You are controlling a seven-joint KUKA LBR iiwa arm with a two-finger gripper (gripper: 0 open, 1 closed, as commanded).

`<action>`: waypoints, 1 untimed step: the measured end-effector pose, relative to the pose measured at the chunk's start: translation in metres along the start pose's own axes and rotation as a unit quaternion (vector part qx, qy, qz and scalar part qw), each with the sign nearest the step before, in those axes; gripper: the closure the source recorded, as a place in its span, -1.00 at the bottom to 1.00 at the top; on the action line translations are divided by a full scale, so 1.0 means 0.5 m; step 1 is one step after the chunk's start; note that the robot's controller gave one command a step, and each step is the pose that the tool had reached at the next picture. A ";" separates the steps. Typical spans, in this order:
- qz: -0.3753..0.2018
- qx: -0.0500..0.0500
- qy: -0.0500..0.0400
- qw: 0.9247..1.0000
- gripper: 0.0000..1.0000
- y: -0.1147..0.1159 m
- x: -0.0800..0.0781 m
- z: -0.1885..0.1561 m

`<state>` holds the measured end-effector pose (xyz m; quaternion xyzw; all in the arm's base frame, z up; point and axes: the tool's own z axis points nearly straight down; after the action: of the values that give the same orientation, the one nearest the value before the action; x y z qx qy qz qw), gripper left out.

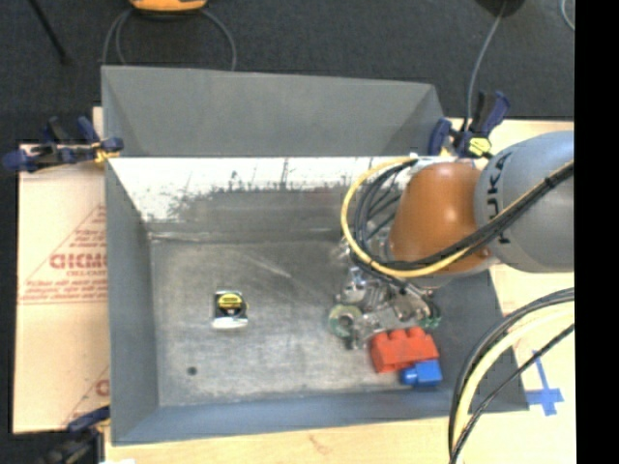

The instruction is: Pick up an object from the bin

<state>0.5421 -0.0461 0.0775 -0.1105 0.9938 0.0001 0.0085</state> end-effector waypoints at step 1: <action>0.001 0.000 0.005 1.000 1.00 -0.002 -0.004 -0.038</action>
Offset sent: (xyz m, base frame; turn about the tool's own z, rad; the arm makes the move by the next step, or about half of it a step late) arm 0.0002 0.0001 0.0174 0.0000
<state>0.5440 -0.0465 0.0966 -0.1091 0.9940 -0.0002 0.0033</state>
